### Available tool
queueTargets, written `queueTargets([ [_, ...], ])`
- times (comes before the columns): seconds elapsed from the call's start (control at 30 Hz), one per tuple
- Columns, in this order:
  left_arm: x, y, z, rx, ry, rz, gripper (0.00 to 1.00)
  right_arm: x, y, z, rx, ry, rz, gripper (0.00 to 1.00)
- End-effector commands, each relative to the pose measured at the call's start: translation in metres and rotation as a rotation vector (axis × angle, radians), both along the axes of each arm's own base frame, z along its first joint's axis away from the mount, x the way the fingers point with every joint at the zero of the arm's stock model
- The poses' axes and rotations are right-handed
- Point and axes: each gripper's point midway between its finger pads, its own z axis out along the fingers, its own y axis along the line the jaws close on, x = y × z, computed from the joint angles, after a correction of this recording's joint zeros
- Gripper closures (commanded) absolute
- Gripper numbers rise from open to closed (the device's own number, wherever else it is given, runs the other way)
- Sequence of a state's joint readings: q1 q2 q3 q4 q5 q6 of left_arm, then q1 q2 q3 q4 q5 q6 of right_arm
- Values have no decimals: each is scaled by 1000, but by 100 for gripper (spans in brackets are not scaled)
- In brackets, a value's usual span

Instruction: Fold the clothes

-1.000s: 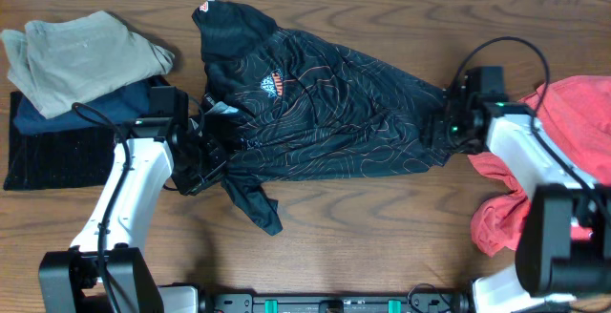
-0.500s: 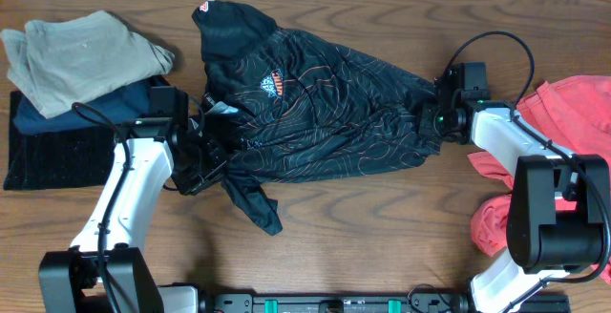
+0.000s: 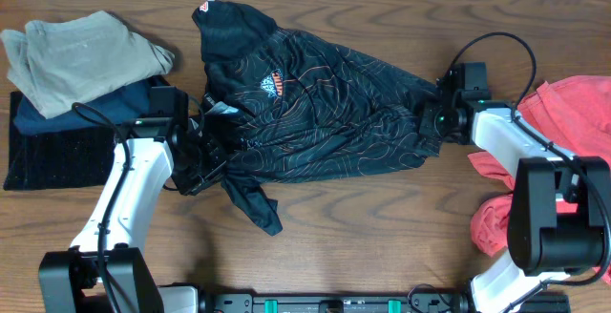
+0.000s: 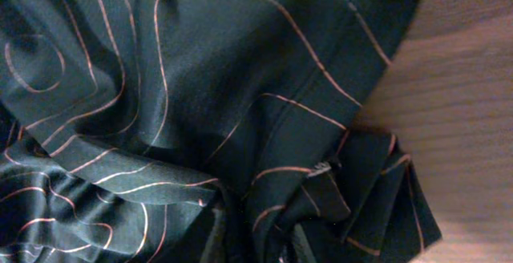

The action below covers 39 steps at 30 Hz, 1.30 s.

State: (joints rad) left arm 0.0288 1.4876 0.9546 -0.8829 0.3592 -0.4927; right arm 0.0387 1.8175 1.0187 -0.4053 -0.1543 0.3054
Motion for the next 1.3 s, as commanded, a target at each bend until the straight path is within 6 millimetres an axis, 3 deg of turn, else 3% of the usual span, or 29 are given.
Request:
queueTargets([
  [0.0,-2,2,-1,17,-2,-15,94,5,-5,23,-45,-62,-25,78],
  [0.13,-2,2,-1,17,-2,-14,94,7,-12,40,-80,-104,-42,92],
  [0.3,-2,2,-1,17,-2,-15,94,5,-12,42,-83,-102,-43,99],
  [0.57,-2,2,-1,17,-1,-14,94,3,-12,41,-81,-92,-42,99],
  [0.6,-2,2,-1,17,-2,-14,94,1,-12,40,-80,-82,-40,93],
  [0.63,-2,2,-1,17,-2,-14,94,-3,-12,38,-81,-62,-39,72],
  [0.67,-2,2,-1,17,-2,-14,94,-8,-12,35,-83,-41,-39,60],
  [0.8,-2,2,-1,17,-2,-14,94,-25,-12,27,-88,28,-34,49],
  [0.93,-1,2,-1,17,-6,-14,94,-30,-13,18,-90,50,-33,47],
  [1.27,0,2,-1,17,-7,-14,94,-39,-5,0,-64,84,-14,53],
])
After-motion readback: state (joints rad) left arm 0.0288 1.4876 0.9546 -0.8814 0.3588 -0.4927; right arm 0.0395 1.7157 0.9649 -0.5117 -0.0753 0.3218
